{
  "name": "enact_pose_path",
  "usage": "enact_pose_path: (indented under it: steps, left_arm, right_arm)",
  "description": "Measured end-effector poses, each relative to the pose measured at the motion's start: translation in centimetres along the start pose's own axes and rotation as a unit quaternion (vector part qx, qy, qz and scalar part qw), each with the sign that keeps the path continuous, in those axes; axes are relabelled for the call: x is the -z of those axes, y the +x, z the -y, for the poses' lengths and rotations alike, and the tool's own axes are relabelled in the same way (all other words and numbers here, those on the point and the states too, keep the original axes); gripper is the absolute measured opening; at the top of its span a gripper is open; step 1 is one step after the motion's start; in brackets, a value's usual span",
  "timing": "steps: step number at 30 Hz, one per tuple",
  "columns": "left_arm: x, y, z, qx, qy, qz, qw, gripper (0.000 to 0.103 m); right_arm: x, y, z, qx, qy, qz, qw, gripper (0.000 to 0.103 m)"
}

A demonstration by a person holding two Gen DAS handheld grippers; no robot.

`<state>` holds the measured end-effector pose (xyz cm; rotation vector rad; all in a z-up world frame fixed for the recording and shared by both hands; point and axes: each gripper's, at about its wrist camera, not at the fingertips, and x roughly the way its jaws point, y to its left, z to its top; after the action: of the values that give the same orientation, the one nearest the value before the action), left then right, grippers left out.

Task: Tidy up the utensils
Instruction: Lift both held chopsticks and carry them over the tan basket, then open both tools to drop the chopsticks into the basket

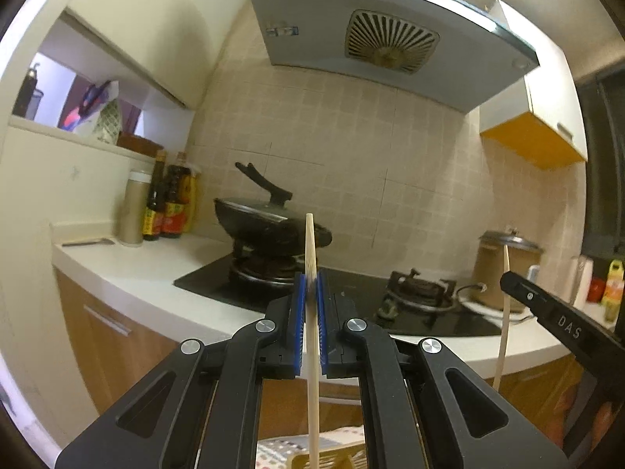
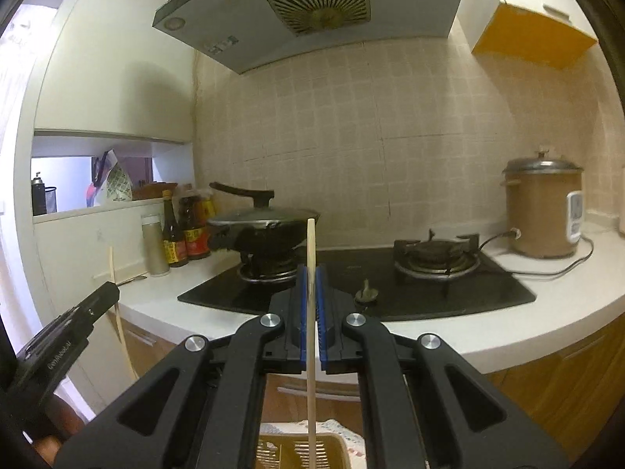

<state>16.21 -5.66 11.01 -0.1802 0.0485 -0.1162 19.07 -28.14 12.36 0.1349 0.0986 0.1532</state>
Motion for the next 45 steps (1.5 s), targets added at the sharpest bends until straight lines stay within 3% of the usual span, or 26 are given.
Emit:
enact_pose_path:
  steps: [13,17,21,28,31,33,37,41,44,45]
  left_arm:
    - [2.5,-0.2,-0.7,0.008,0.002,-0.033,0.9994,0.006]
    - [2.4,-1.3,-1.4,0.006,0.003,-0.036,0.9993,0.035]
    - [1.9,-2.8,-1.9,0.010,0.001,-0.039,0.9992,0.041]
    - [0.6,-6.0,-3.3,0.021,-0.011,-0.054,0.9983,0.043]
    - [0.2,-7.4,-3.6,0.022,-0.011,-0.060,0.9979,0.043]
    - [0.0,-8.5,-3.8,0.024,-0.010,-0.064,0.9976,0.043]
    - [-0.3,-10.2,-4.2,0.023,-0.012,-0.075,0.9969,0.046]
    - [0.3,-11.8,-5.7,0.018,-0.017,-0.114,0.9932,0.056]
    - [2.1,-12.5,-7.4,0.025,-0.024,-0.185,0.9822,0.056]
    - [3.1,-12.7,-8.0,0.026,-0.020,-0.222,0.9746,0.056]
  right_arm:
    - [2.9,-0.5,-0.1,-0.001,0.004,-0.022,1.000,0.003]
    - [3.3,-1.4,0.3,-0.007,0.016,-0.043,0.999,0.004]
    - [3.5,-2.7,1.2,-0.018,0.039,-0.063,0.997,0.023]
    - [3.4,-6.3,1.5,-0.013,0.040,-0.075,0.996,0.026]
    - [3.0,-7.8,1.5,-0.009,0.039,-0.072,0.997,0.034]
    - [2.7,-9.0,1.5,-0.006,0.038,-0.068,0.997,0.045]
    - [2.7,-10.7,1.1,-0.002,0.031,-0.084,0.996,0.045]
    - [3.5,-12.0,1.0,0.005,0.028,-0.123,0.992,0.045]
    - [5.1,-12.0,1.2,-0.001,0.032,-0.199,0.979,0.045]
    - [5.7,-11.9,1.1,-0.002,0.030,-0.223,0.974,0.045]
